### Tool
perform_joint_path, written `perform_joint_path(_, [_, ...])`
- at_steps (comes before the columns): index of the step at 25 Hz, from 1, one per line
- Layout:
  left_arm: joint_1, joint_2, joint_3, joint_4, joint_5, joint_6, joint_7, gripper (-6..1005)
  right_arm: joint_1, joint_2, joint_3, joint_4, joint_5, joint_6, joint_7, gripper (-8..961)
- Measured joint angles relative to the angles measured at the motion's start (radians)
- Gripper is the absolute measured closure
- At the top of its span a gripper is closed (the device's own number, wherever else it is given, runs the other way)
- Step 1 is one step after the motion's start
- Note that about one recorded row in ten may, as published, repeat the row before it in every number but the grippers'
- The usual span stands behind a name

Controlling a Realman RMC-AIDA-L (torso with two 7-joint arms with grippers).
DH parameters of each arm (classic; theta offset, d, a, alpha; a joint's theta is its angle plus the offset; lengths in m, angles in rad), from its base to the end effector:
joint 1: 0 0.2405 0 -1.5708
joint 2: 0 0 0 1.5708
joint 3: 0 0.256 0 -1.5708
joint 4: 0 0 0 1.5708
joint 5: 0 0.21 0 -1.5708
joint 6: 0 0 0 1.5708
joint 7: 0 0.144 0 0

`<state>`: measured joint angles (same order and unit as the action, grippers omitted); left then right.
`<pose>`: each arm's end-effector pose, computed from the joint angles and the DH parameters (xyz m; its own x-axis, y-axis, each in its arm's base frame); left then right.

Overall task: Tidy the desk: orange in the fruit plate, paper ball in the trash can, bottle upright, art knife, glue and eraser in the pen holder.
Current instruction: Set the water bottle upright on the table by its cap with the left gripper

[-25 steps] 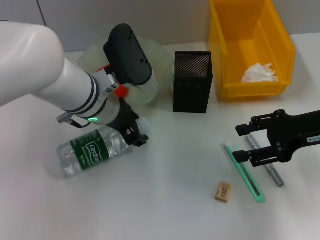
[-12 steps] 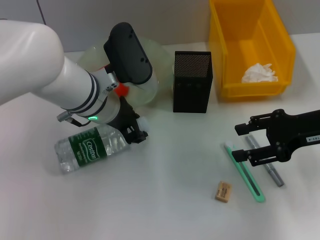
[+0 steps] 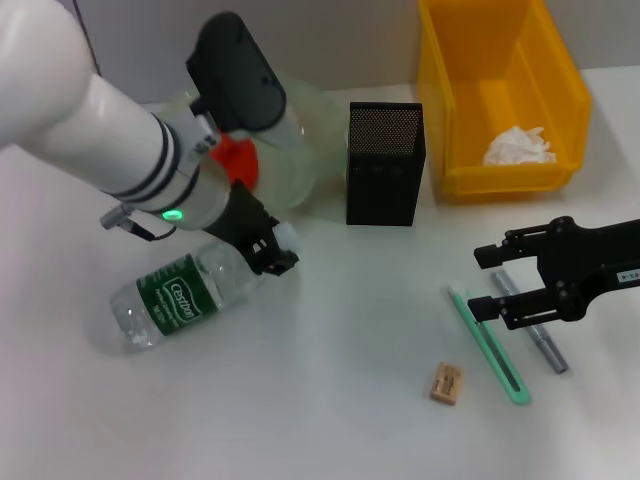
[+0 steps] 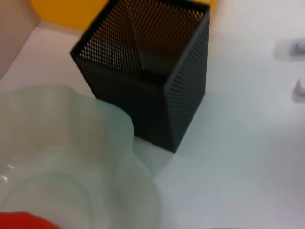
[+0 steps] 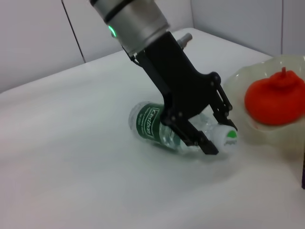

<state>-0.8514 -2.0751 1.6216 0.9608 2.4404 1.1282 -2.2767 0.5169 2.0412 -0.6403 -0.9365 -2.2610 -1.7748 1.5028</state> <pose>-0.1338 0.3975 -0.0785 0.9292 0.2471 -0.2747 0.1469 -0.9292 -0.3390 0.2707 0.3177 0.0513 0.9024 -0.3433 -0.2606 -0.3859 -0.9128 -0.1339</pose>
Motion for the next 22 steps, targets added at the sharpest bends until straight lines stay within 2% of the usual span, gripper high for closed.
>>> perform_joint_path(1, [0.000, 0.000, 0.000, 0.000, 0.000, 0.000, 0.000, 554, 0.000, 0.000, 0.000, 0.000, 0.000, 0.000, 0.000, 242])
perform_joint_path(2, [0.000, 0.002, -0.051, 0.002, -0.027, 0.036, 0.028, 554, 0.000, -0.002, 0.001, 0.003, 0.000, 0.000, 0.000, 242])
perform_joint_path(6, [-0.003, 0.004, -0.118, 0.004, -0.053, 0.085, 0.061, 554, 0.000, -0.002, 0.001, 0.003, 0.000, 0.000, 0.000, 243])
perform_joint_path(13, [-0.003, 0.005, -0.196, 0.020, -0.085, 0.156, 0.103, 555, 0.000, -0.007, 0.004, 0.005, 0.000, 0.000, 0.000, 244])
perform_joint_path(22, [0.000, 0.007, -0.355, 0.026, -0.136, 0.248, 0.176, 556, 0.008, -0.018, 0.012, 0.030, 0.009, 0.000, 0.001, 245])
